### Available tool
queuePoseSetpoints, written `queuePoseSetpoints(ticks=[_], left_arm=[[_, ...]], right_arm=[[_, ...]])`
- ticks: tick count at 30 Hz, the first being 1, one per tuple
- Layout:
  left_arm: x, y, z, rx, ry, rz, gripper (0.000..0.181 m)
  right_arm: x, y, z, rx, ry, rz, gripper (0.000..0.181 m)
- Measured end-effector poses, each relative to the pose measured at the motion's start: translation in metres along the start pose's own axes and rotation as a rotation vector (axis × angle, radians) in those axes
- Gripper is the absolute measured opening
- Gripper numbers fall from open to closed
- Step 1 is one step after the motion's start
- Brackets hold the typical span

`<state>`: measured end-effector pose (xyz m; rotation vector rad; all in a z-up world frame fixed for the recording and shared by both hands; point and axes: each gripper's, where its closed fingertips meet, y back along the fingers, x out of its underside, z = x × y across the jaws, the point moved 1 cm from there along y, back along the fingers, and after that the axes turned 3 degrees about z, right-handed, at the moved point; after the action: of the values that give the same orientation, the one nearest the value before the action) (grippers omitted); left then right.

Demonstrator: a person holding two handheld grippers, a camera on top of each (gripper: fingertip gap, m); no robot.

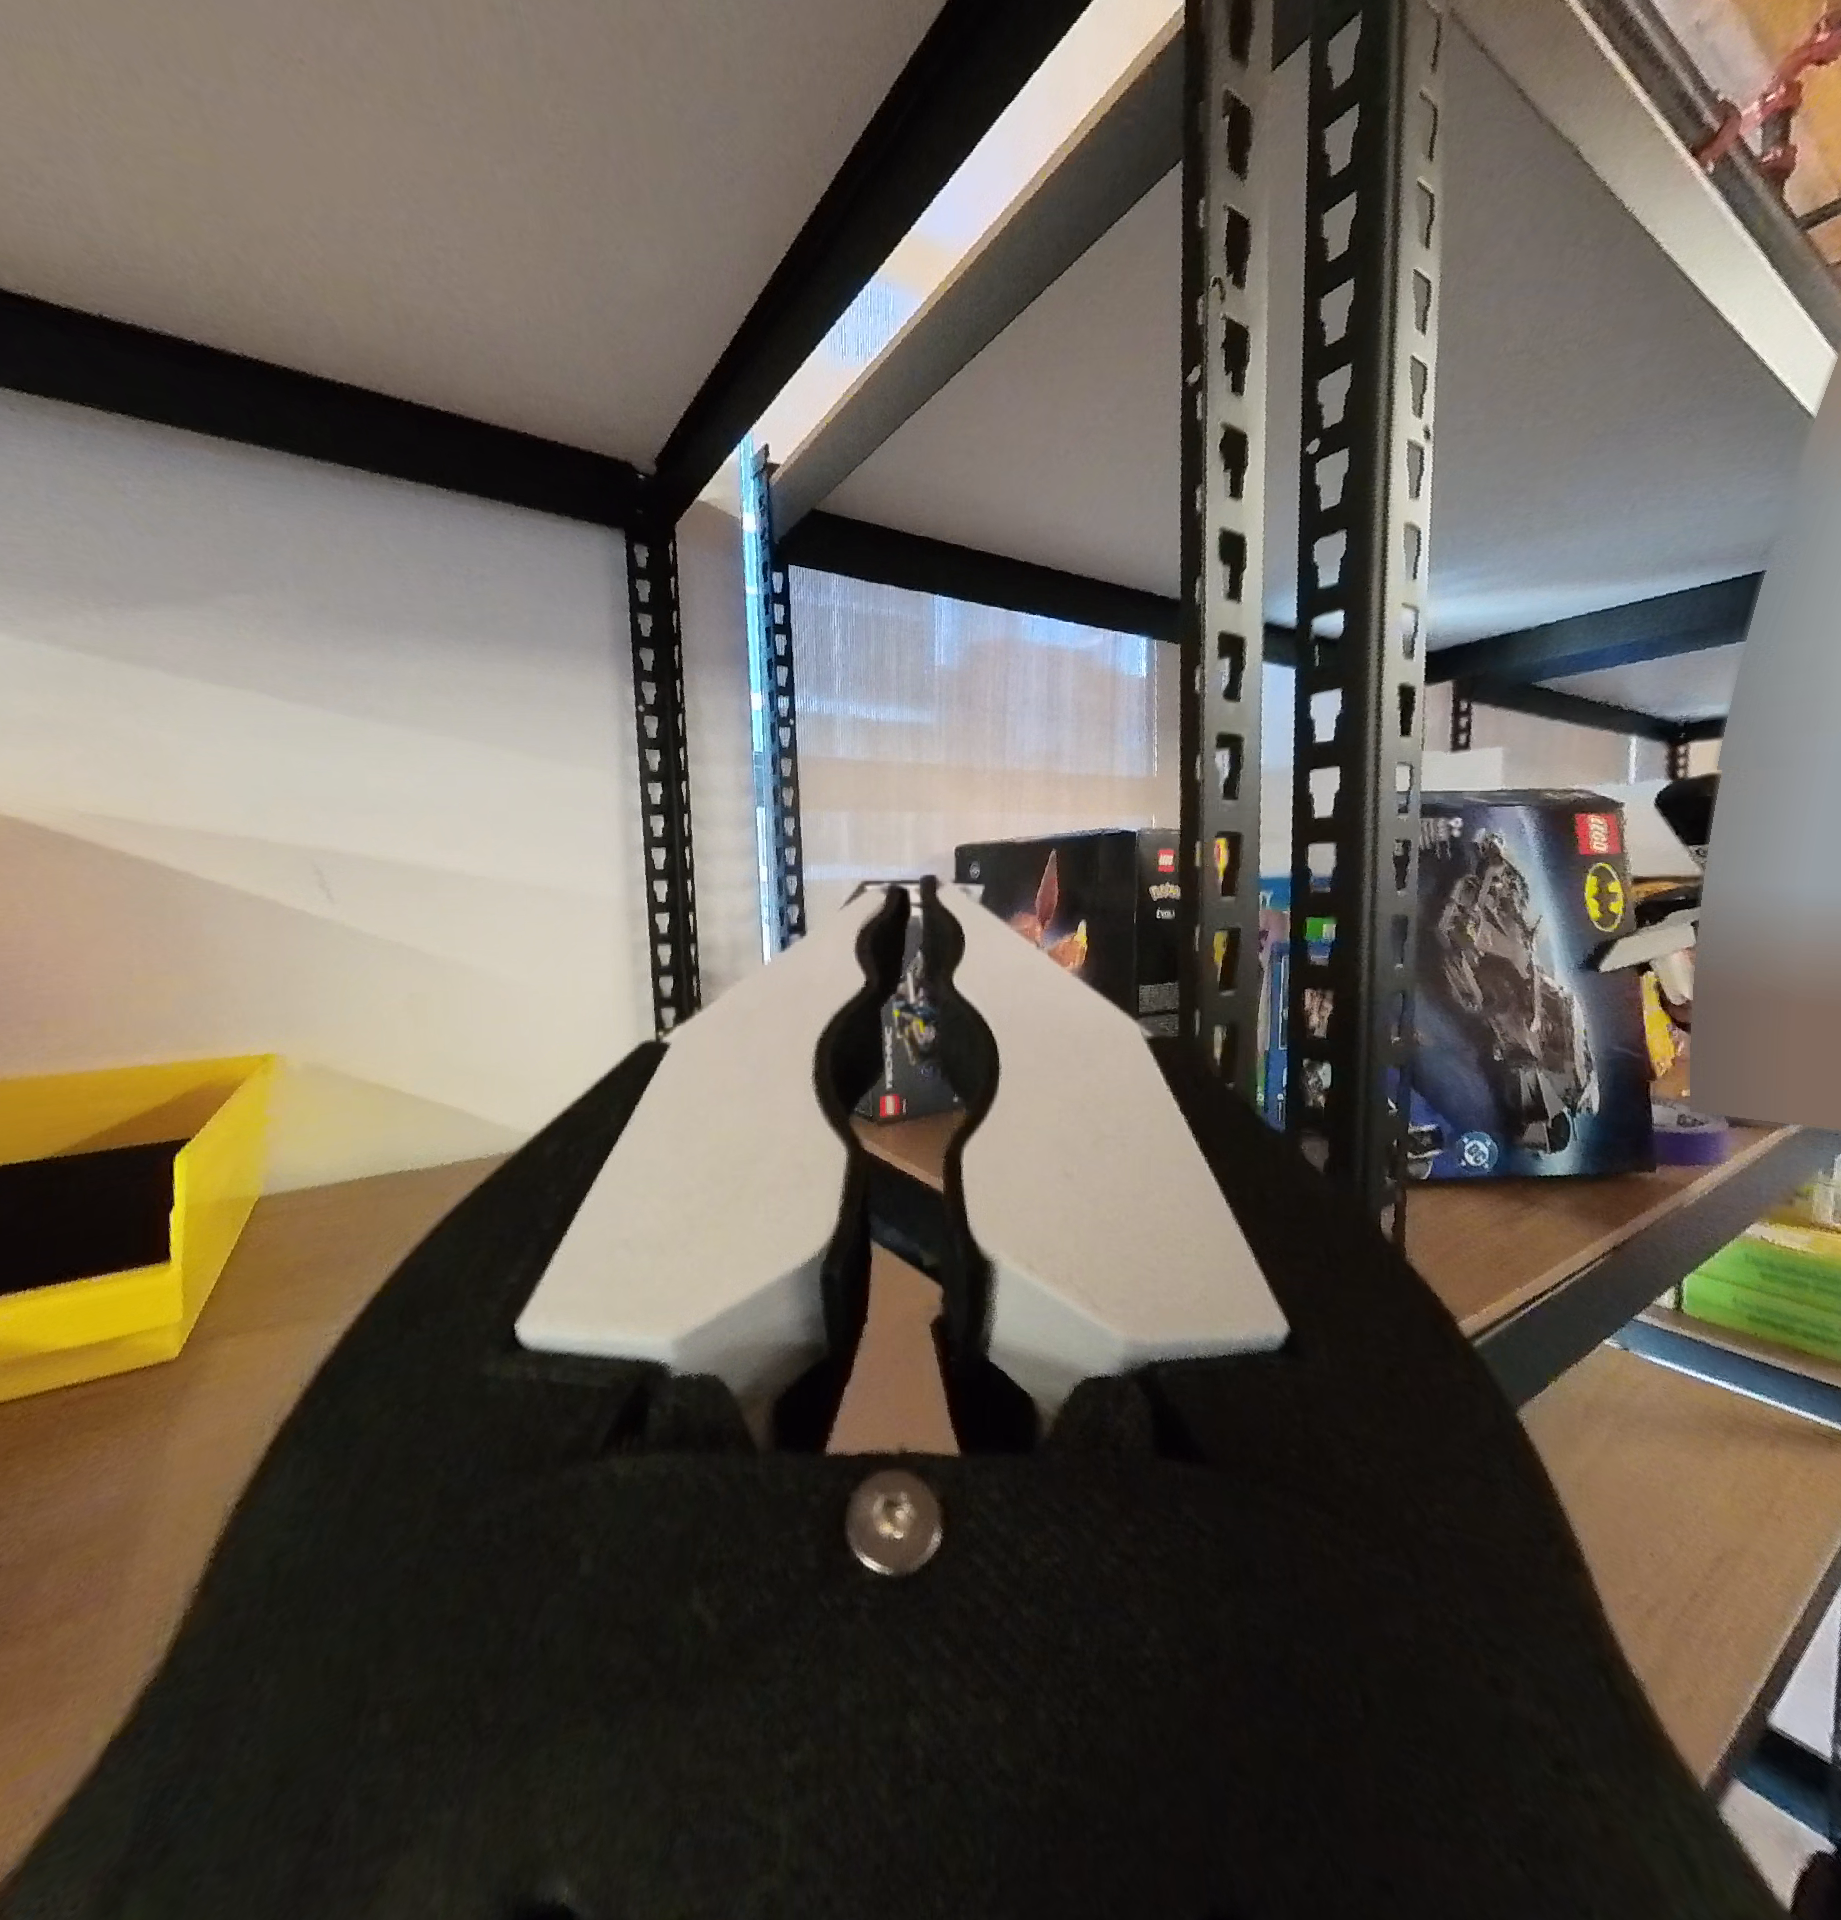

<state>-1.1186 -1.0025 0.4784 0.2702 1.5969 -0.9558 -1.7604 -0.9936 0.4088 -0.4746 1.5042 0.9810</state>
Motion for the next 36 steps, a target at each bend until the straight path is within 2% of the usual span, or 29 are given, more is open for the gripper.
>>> queuePoseSetpoints(ticks=[6,11,17,20,24,33,36], left_arm=[[0.021,0.014,0.01,-0.029,0.062,0.03,0.001],[0.034,0.024,0.021,-0.049,0.115,0.036,0.002],[0.04,0.032,0.031,-0.064,0.14,0.031,0.003],[0.039,0.032,0.031,-0.062,0.141,0.03,0.003],[0.034,0.03,0.027,-0.064,0.121,0.037,0.003],[0.016,0.026,-0.001,-0.055,0.068,0.035,0.003],[0.01,0.031,-0.015,-0.083,0.05,0.014,0.002]], right_arm=[[0.001,0.003,0.002,0.033,0.01,0.017,0.058],[-0.002,0.003,0.002,0.043,-0.04,-0.047,0.059],[-0.008,0.011,0.002,0.16,-0.017,-0.131,0.075],[-0.008,0.015,-0.001,0.268,0.004,-0.132,0.087],[-0.008,0.021,-0.004,0.38,0.04,-0.149,0.085],[-0.028,0.034,0.008,0.379,0.073,-0.331,0.085],[-0.029,0.032,0.008,0.348,0.087,-0.32,0.085]])
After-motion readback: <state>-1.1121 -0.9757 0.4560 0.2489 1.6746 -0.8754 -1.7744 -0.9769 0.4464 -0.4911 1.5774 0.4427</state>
